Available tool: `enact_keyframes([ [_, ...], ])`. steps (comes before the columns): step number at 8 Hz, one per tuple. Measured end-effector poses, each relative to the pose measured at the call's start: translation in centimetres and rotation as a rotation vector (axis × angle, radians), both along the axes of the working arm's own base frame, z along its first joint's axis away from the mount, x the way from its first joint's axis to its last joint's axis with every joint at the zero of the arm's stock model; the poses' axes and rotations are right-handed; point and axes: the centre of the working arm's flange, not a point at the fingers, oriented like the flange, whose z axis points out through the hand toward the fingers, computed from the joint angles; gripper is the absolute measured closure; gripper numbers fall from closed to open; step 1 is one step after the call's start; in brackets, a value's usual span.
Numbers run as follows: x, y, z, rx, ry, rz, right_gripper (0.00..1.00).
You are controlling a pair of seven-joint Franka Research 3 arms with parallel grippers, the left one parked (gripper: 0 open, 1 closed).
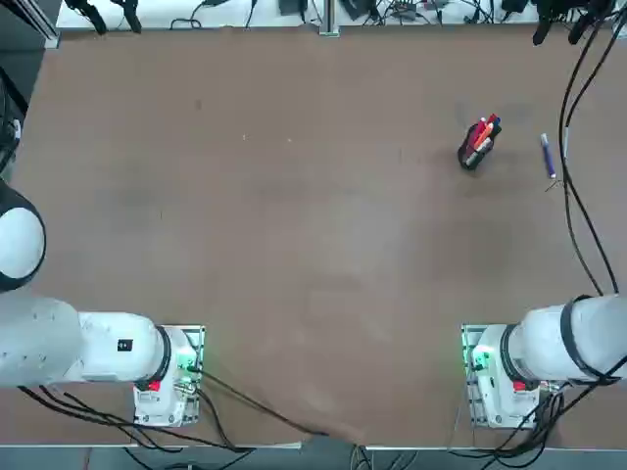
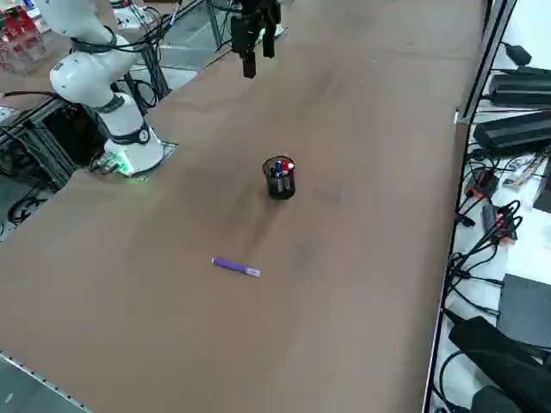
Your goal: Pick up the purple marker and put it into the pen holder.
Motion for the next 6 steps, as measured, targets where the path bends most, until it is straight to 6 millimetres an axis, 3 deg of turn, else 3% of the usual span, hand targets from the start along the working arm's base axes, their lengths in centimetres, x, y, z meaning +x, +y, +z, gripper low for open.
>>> enact_keyframes([
  [6,-0.56,-0.19,-0.34,0.002,0.048,-0.003,0.00],
])
